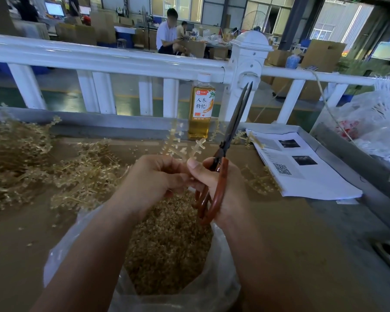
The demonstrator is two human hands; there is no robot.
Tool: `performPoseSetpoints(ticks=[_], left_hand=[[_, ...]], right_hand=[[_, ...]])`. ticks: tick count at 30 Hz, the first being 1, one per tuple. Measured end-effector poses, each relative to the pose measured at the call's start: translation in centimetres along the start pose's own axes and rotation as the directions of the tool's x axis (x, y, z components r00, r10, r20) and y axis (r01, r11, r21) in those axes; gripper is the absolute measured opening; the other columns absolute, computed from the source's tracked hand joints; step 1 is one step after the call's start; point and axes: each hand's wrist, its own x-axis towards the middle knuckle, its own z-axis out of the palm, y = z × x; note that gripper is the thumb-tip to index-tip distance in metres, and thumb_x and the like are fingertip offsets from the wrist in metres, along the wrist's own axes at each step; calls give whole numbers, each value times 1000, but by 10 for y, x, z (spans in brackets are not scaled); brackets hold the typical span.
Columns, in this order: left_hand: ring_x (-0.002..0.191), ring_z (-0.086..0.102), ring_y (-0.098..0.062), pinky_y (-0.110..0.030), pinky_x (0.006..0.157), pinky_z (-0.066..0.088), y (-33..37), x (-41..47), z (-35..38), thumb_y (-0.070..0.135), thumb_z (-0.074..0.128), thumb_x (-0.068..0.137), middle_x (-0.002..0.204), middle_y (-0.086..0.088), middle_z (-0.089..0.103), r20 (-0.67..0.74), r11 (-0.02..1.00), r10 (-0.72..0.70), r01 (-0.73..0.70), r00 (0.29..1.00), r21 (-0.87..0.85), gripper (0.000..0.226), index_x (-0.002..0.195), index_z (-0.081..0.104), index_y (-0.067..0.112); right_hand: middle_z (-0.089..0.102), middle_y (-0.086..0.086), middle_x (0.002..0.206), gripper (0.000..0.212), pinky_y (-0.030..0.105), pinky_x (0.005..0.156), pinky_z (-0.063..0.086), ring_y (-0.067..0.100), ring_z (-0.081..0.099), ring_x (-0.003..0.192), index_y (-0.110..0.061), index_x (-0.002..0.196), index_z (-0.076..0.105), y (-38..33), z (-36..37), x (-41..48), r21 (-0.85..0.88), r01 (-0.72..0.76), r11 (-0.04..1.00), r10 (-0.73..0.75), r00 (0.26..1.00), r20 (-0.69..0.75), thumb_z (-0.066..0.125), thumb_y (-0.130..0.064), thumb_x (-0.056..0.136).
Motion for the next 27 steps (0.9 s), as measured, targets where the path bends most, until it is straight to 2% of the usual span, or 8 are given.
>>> performPoseSetpoints(ticks=[2,6,14,17,20,23,25,27], left_hand=[[48,54,-5,-14,47,42,0,0,3,-5,66,77,51,3,62,34,995,26,-29,999,99,26,61,68,16],[42,51,1,-11,44,40,0,-1,6,-1,68,78,44,6,59,23,970,27,-32,999,241,32,54,66,20],[39,52,-6,-19,47,40,2,-1,-11,28,77,70,45,0,61,-31,910,-72,78,997,406,23,52,67,17],[55,61,-12,-20,52,43,3,-2,-33,14,69,79,60,-4,67,-213,941,39,36,976,337,13,67,67,17],[68,61,-12,-19,61,48,15,-8,-37,17,65,82,74,-5,69,-422,980,197,-174,885,92,8,76,68,20],[80,63,10,1,61,41,26,-17,-20,43,57,78,90,16,71,-259,960,273,-280,927,12,26,96,68,27],[90,60,14,2,65,41,27,-16,-12,51,54,69,98,18,70,-95,965,263,-261,960,25,44,107,62,30],[94,59,13,-2,70,45,21,-13,-11,60,50,66,103,19,66,42,961,225,-228,974,158,57,114,56,31]], right_hand=[[64,11,78,29,41,73,58,26,66,71,2,87,57,-2,1,-2,-46,-2,999,2,1000,-2,75,-15,73],[64,0,67,26,28,54,53,12,63,58,-9,83,53,-3,2,-5,-38,-19,999,19,1000,-15,76,-8,72],[64,8,76,28,30,62,54,17,65,59,-13,79,49,-1,2,0,12,-8,1000,9,998,-67,75,-3,74],[67,6,75,26,37,75,57,20,68,66,-7,87,53,-3,-4,4,-72,-1,997,-4,997,-79,76,-5,73],[65,0,68,24,28,64,56,17,65,62,-4,86,53,2,-2,1,-114,64,991,-66,998,-14,74,-2,75],[64,3,76,27,24,61,54,20,63,69,-13,79,51,9,6,-3,-169,83,982,-79,996,30,72,3,75],[64,4,78,23,36,74,56,24,65,77,-17,80,53,11,9,-2,-154,73,985,-65,996,56,68,1,79],[67,7,83,18,34,74,57,19,68,78,-11,91,59,10,10,-3,-164,80,983,-68,995,78,68,-1,79]])
